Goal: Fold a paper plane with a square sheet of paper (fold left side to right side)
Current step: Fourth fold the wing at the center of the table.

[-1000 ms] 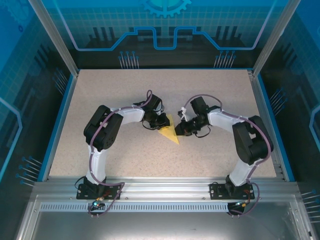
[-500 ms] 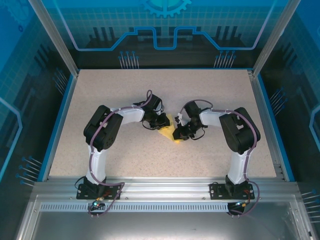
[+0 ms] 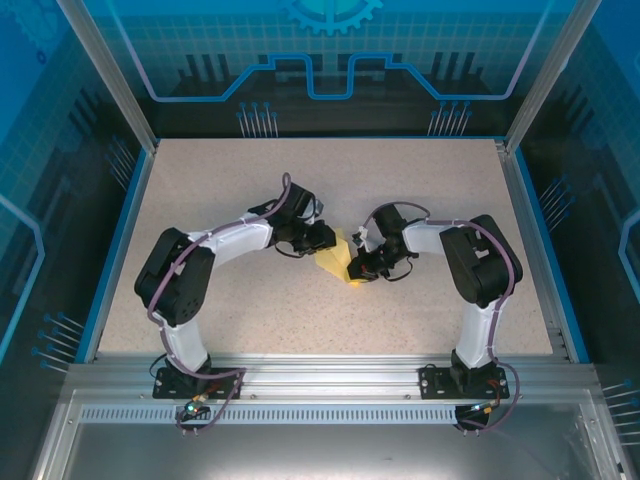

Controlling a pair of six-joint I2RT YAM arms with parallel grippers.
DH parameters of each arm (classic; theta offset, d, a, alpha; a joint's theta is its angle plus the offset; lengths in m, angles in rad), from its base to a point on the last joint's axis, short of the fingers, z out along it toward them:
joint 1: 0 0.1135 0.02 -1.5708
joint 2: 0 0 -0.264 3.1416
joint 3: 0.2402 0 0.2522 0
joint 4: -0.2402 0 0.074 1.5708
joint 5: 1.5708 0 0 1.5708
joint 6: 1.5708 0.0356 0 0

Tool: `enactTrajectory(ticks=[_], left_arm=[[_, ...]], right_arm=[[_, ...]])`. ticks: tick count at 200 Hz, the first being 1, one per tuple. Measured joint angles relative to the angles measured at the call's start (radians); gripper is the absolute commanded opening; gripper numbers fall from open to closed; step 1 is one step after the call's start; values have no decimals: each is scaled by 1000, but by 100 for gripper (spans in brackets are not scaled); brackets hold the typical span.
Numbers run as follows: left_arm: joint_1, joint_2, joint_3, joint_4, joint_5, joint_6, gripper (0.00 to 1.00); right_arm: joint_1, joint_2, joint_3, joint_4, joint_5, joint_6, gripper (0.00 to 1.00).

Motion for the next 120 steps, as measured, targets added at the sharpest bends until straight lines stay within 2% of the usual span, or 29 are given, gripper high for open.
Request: enactTrajectory(ticks=[42, 120], left_arm=[[-55, 59, -8, 39, 44, -13, 19], [-56, 149, -7, 95, 99, -60, 16]], right_arm=[[-1, 2, 1, 0, -5, 0, 2], [-2, 5, 3, -3, -9, 0, 2]])
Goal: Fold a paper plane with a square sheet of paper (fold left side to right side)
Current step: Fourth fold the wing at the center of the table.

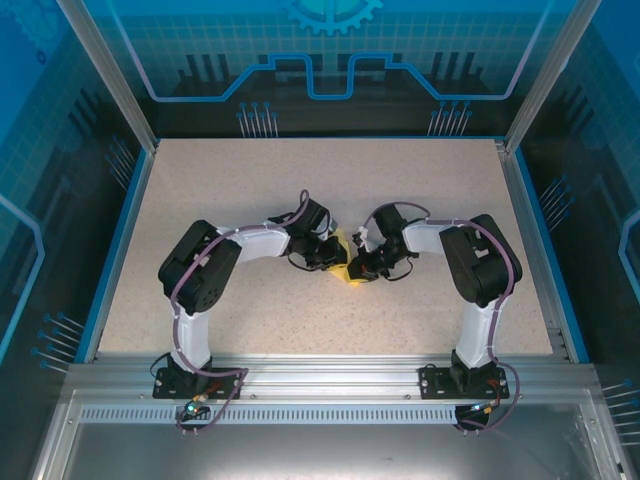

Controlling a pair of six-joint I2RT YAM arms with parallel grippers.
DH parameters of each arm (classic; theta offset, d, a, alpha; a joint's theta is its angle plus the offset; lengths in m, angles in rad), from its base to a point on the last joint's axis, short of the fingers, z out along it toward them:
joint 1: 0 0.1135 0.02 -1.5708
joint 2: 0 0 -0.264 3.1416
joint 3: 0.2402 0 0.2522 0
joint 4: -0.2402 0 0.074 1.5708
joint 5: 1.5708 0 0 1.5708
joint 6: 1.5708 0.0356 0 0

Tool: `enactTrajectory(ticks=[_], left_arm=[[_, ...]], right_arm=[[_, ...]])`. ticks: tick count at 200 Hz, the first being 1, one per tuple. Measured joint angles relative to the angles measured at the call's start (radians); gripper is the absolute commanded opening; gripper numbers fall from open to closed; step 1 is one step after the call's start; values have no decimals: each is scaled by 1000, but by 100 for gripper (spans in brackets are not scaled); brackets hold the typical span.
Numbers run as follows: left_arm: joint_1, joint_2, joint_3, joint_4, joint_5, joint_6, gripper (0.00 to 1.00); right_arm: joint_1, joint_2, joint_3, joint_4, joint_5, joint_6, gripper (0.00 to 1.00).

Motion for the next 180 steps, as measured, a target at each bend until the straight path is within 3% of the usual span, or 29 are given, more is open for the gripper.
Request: enactTrajectory(ticks=[180], left_arm=[[23, 89, 66, -27, -6, -11, 13]], right_arm=[[-3, 9, 12, -19, -3, -1, 1]])
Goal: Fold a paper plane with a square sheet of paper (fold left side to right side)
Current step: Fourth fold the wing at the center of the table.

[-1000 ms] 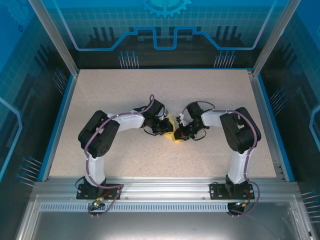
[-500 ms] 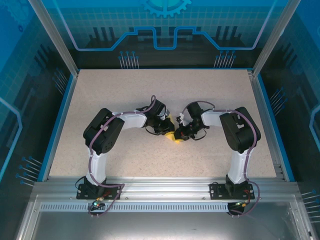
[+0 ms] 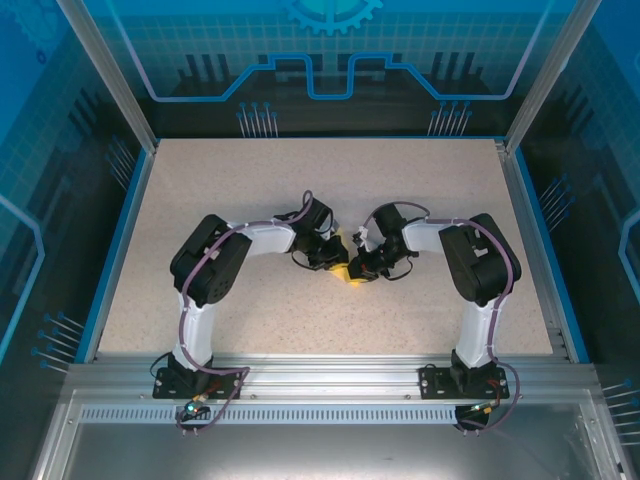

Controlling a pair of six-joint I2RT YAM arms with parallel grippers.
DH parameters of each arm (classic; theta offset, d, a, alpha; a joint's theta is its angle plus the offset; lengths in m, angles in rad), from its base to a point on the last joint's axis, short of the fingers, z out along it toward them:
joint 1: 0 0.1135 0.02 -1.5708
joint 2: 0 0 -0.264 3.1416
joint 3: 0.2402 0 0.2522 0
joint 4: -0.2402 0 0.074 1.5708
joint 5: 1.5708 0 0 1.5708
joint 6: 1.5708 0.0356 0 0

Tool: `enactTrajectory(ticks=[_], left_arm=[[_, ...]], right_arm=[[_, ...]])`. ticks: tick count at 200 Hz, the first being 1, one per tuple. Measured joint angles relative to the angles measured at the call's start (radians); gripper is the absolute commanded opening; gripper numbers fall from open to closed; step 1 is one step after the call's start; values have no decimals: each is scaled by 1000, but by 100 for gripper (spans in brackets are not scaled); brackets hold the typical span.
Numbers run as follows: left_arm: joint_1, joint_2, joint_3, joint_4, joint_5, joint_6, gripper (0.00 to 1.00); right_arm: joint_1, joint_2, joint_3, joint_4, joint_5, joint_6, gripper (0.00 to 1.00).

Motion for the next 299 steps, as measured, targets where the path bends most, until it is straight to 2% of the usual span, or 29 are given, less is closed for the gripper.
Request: enactTrajectory(ticks=[152, 175, 209, 222, 250, 270, 299], left_arm=[[244, 114, 208, -132, -21, 97, 14], [265, 132, 227, -143, 14, 102, 15], [282, 136, 238, -154, 36, 116, 19], [298, 130, 237, -156, 30, 131, 24], [377, 35, 174, -158, -55, 159, 33], [435, -119, 68, -148, -92, 165, 40], [407, -359, -116, -77, -93, 144, 48]], right_arm=[[0, 0, 0, 0, 0, 0, 2], [0, 0, 0, 0, 0, 0, 2], [1, -5, -4, 6, -1, 0, 5], [1, -9, -7, 12, 0, -3, 6], [7, -21, -7, 16, 9, -3, 10], [7, -47, -7, 6, 37, -2, 21], [3, -151, -7, 0, 77, -13, 37]])
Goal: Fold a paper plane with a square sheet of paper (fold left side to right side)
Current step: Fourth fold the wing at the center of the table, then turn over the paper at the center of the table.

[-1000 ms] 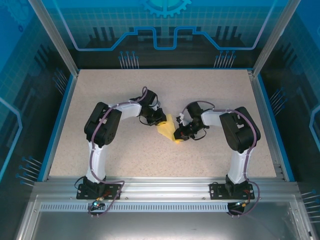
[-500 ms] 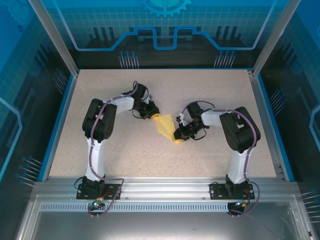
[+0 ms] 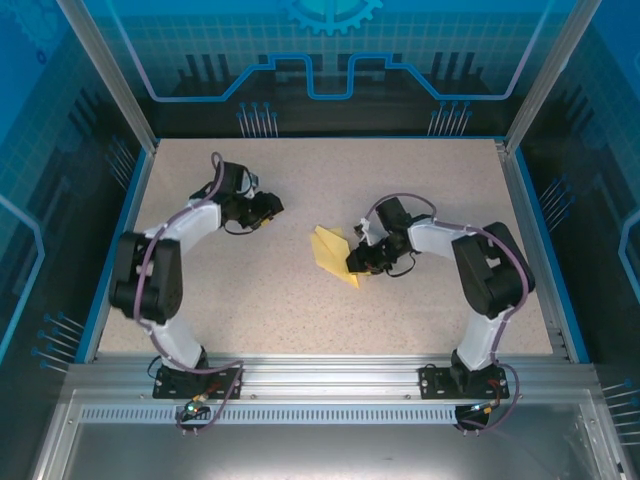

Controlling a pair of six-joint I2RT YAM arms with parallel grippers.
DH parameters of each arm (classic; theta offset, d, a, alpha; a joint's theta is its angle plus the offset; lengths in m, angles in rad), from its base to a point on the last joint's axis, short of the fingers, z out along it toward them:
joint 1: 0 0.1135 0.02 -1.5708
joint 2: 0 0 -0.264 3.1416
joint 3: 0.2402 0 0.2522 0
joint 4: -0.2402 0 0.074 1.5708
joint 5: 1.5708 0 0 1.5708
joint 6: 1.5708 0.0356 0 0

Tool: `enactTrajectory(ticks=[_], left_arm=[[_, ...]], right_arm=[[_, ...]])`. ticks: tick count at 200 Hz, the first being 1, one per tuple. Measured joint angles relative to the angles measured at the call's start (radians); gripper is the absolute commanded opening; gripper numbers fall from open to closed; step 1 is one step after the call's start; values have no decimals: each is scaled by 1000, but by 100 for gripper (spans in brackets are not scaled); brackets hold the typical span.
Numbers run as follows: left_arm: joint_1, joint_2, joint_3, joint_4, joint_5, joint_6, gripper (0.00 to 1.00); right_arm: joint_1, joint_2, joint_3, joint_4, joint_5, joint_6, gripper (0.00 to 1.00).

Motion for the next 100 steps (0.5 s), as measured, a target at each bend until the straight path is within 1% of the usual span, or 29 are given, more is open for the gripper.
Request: enactTrajectory(ticks=[13, 25, 41, 51, 73, 100], left_arm=[[-40, -68, -68, 35, 3, -19, 50], [-84, -94, -118, 71, 11, -43, 51], [-145, -91, -168, 116, 16, -75, 51], [-181, -76, -183, 133, 19, -97, 51], [-249, -4, -177, 186, 25, -130, 51], [-282, 105, -128, 211, 35, -156, 51]], right_arm=[[-9, -58, 0, -1, 19, -5, 43], [-25, -111, 0, -5, 42, -10, 49], [-56, -169, -2, -7, 76, -19, 51], [-80, -203, -11, -4, 90, -21, 54], [-123, -257, -55, 5, 109, -21, 54], [-134, -283, -112, 9, 112, -13, 54]])
